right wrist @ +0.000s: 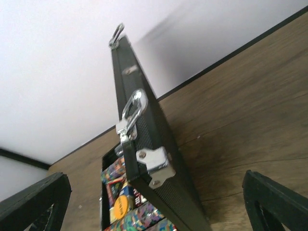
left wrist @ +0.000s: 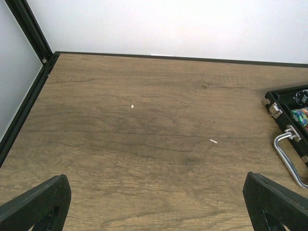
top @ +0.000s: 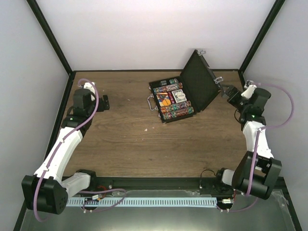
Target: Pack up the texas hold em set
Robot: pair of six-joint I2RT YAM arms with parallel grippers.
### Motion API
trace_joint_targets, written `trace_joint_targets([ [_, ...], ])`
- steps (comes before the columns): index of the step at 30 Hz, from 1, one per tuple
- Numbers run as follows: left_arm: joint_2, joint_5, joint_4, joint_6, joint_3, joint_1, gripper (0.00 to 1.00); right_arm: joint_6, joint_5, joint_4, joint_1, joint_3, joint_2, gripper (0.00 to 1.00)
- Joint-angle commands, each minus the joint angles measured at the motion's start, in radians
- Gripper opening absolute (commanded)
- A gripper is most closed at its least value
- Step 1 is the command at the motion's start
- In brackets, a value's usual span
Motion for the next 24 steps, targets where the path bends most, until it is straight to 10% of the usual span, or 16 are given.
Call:
trace_joint_targets([
  [1,0.013,0.028,0.006,-0.011,-0.006,-0.001,1.0,0.049,-0.209,0.317,-0.008,-0.051,0.061,1.0],
  [16,0.042,0.045,0.0,-0.009,-0.002,-0.003,1.0,-0.102,-0.645,0.392,0.047,0.044,0.292,1.0],
  [24,0.052,0.086,-0.001,-0.009,0.001,-0.004,1.0,-0.408,-0.805,0.031,0.227,0.186,0.347,1.0],
])
